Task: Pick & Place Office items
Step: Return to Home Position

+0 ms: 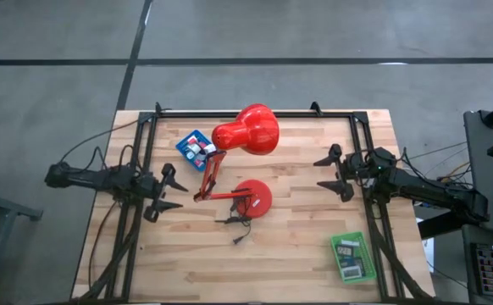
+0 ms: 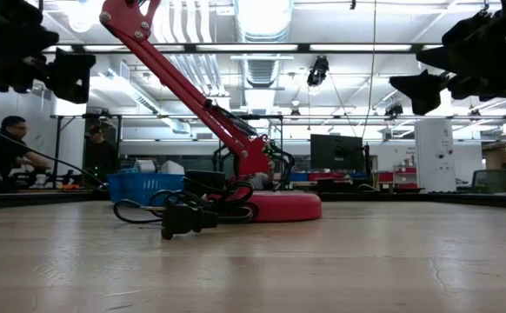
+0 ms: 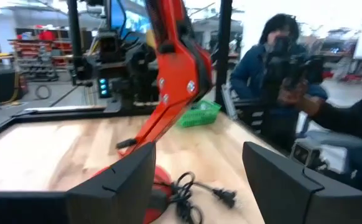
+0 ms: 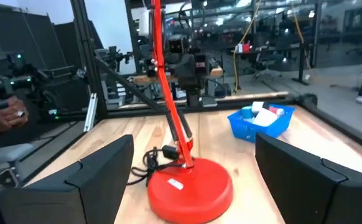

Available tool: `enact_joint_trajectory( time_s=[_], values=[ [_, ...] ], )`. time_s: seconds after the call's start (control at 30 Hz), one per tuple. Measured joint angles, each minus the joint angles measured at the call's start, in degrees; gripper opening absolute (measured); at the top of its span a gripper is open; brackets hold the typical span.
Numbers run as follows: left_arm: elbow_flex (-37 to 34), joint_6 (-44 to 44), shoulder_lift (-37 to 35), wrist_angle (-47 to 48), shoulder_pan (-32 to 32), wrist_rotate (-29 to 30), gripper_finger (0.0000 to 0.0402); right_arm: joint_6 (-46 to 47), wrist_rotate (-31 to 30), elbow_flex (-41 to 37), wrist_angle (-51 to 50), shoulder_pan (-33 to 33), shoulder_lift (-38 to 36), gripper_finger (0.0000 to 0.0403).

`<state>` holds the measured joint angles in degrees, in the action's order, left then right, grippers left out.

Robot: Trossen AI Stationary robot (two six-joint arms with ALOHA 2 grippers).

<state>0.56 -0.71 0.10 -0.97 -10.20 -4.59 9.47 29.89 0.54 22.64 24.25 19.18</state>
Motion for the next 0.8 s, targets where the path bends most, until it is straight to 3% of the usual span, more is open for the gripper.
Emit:
enact_joint_trajectory(
  time_s=[0.23, 0.57, 0.8],
  values=[
    [-0.2, 1.9, 0.0, -0.7, 2.5, 1.8, 0.0246, -2.3, -8.7, 0.0, 1.3, 0.0, 1.8, 0.0327],
    [-0.2, 1.4, 0.0, -0.4, 9.6, 2.9, 0.0246, -5.4, -12.0, 0.0, 9.2, 0.0, 11.0, 0.0327],
    [-0.2, 1.2, 0.0, -0.7, 11.1, 2.8, 0.0245, -5.7, -13.2, 0.0, 12.3, 0.0, 16.1, 0.0327]
  ],
)
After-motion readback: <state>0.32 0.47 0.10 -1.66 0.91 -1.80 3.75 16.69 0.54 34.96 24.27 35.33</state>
